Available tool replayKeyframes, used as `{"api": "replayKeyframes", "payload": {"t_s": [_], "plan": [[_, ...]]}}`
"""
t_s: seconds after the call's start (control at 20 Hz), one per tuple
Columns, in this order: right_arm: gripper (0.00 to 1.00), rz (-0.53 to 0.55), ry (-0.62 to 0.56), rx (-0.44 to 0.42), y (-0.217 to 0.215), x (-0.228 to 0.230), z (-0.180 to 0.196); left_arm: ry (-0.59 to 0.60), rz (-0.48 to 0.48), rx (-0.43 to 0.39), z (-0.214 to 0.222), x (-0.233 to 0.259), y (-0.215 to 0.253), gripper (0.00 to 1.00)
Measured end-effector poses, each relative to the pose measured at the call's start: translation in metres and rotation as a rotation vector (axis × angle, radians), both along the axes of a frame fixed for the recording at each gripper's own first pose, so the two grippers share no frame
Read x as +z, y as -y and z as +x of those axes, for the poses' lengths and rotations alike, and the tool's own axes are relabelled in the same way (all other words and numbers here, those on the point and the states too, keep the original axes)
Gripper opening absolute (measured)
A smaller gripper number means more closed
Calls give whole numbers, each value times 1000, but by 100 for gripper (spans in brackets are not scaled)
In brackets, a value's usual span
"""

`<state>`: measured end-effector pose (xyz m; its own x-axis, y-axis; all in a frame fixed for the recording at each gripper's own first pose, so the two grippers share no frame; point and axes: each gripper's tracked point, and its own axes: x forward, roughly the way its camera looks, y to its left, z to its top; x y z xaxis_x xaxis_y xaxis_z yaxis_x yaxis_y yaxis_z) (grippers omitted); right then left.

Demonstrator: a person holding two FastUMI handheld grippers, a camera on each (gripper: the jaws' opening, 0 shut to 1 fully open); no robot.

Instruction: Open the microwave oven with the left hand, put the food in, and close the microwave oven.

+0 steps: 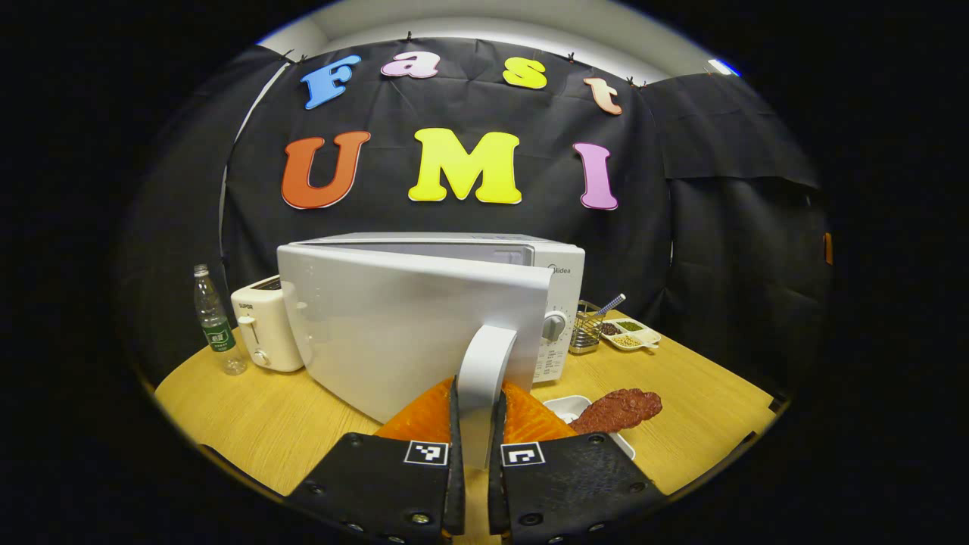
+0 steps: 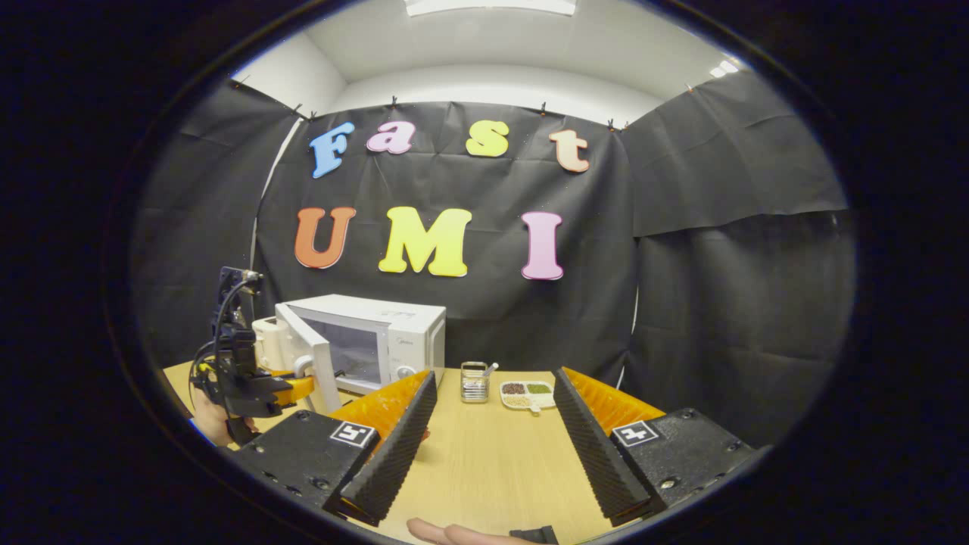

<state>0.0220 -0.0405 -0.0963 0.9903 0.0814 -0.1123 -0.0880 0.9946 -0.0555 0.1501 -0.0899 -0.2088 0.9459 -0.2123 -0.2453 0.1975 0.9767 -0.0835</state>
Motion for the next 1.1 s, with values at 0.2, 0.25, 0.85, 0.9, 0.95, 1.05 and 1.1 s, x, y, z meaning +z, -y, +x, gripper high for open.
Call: {"api": "replayKeyframes", "payload": {"t_s": [0.2,0.25,0.85,0.9,0.95,1.05,1.1], "plan": [[99,3,7,16,-16,5,-15,-1,-1,5,-33,0,-39,11],[99,1,3,24,-21,5,-18,-3,2,10,-40,0,-50,11],[99,-35,-6,96,-79,-2,-26,-35,25,152,-116,-5,-205,76],[99,-38,-16,96,-82,-5,-24,-31,26,168,-129,-3,-215,67],[99,-42,-25,96,-86,-9,-23,-25,27,188,-134,3,-222,96],[99,-50,-42,95,-90,-15,-18,-13,35,220,-146,14,-236,93],[99,-52,-51,96,-91,-18,-15,1,42,230,-154,20,-239,93]]}}
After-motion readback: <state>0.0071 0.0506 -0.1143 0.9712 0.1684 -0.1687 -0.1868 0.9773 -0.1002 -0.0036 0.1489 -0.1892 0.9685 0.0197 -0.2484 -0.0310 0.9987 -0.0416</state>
